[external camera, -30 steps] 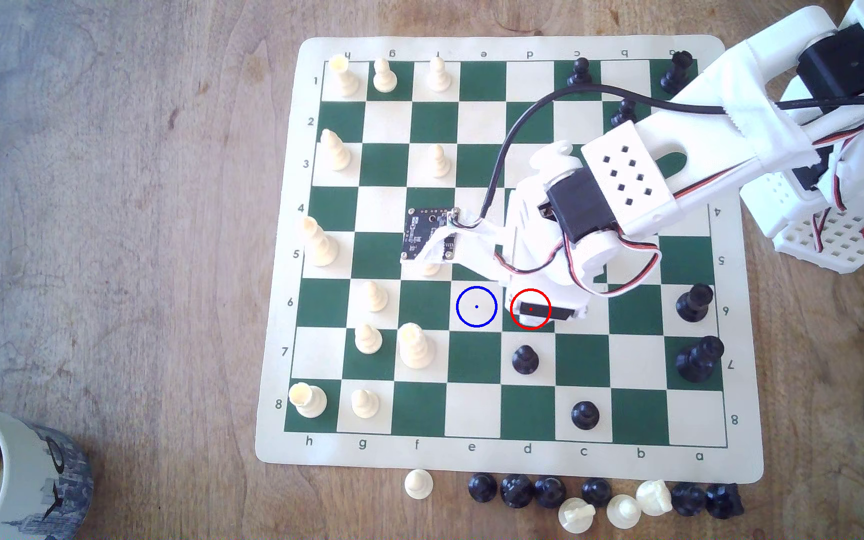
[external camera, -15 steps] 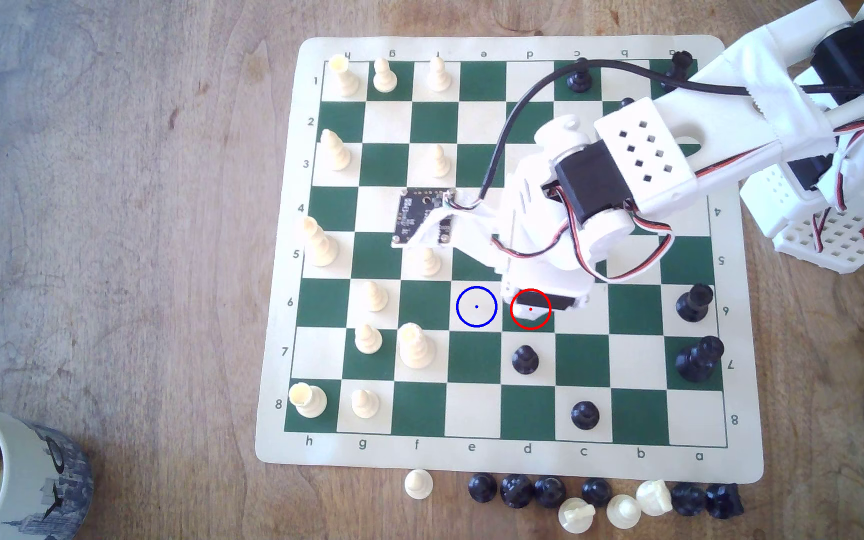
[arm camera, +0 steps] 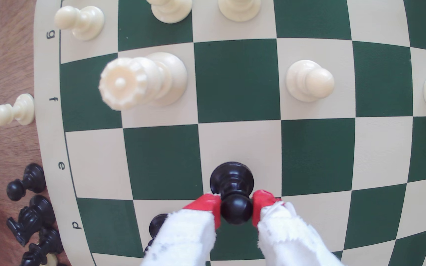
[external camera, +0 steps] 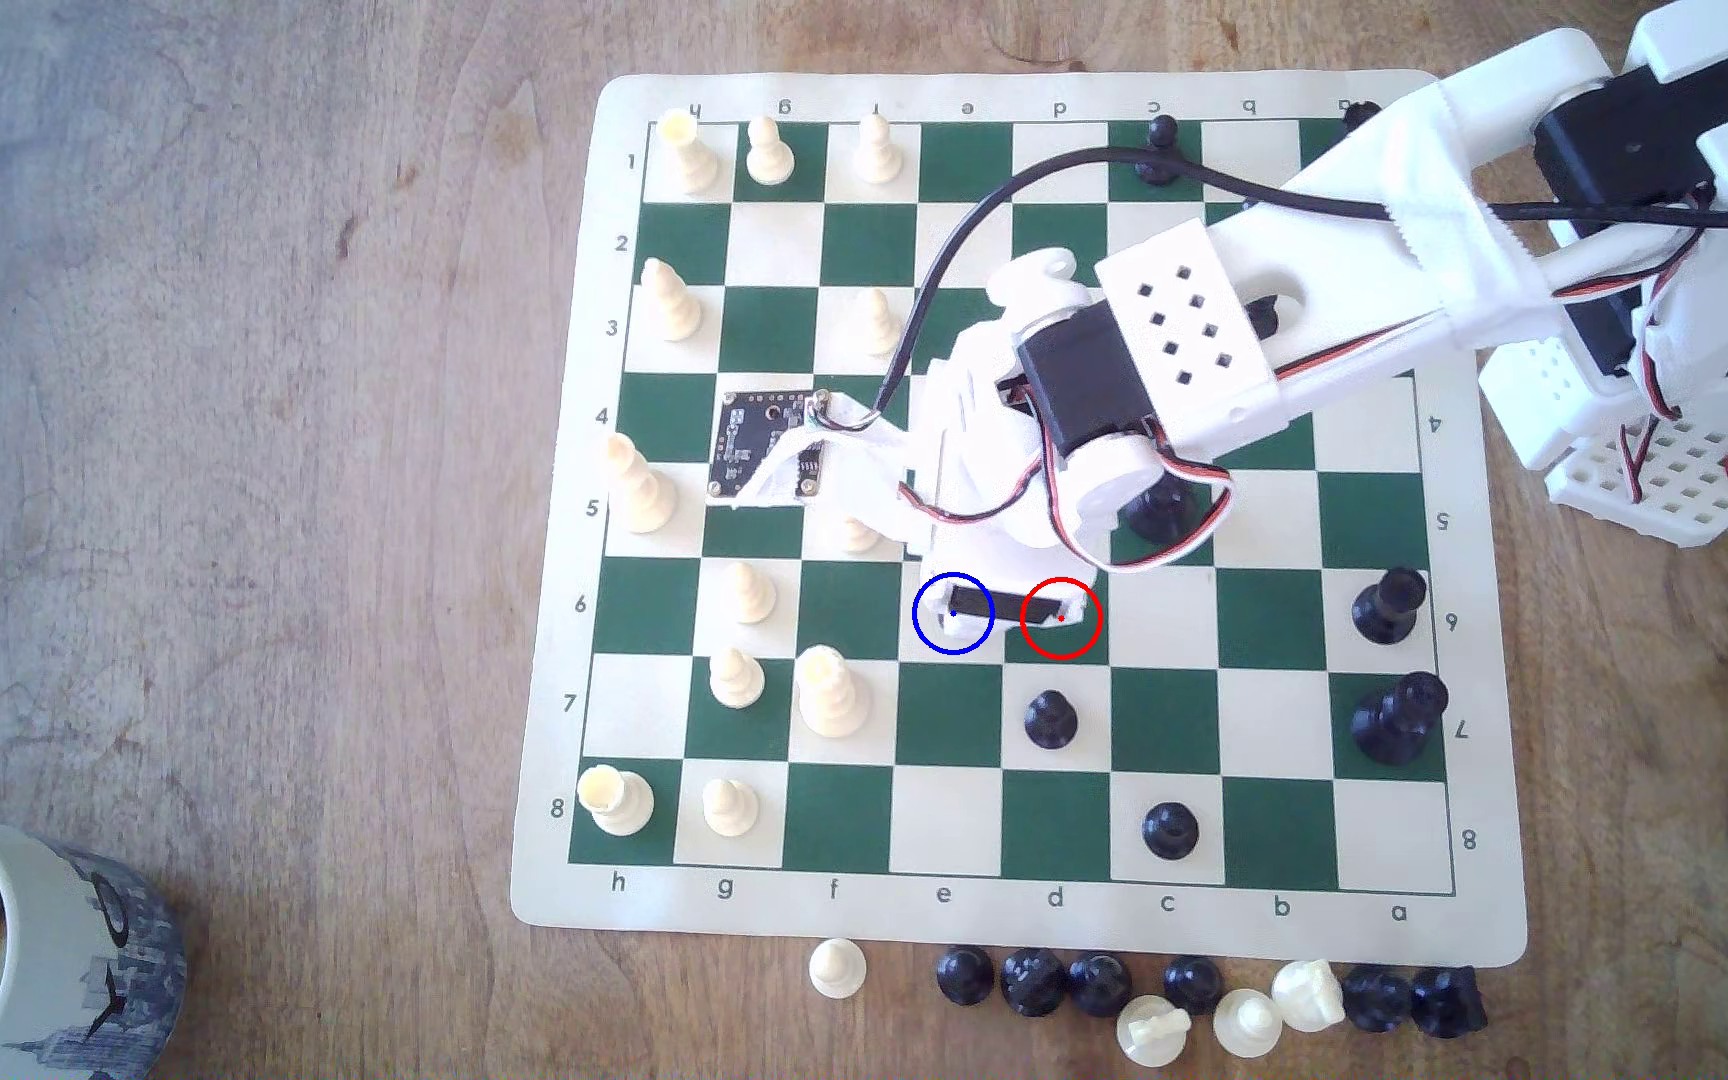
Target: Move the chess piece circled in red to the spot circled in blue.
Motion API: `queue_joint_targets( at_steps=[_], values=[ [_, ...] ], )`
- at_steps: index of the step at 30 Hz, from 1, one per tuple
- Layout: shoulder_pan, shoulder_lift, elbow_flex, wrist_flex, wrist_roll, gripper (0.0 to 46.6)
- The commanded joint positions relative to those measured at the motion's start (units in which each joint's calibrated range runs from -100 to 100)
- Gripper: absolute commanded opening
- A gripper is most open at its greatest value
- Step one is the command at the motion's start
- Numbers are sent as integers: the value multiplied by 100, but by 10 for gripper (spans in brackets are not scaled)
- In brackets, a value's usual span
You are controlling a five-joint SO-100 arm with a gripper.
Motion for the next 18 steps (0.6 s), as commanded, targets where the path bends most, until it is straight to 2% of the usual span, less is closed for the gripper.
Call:
queue_joint_targets(
  at_steps=[1,18],
  values=[
    [66,14,-582,-156,54,2],
    [129,346,-782,-213,93,2]
  ],
)
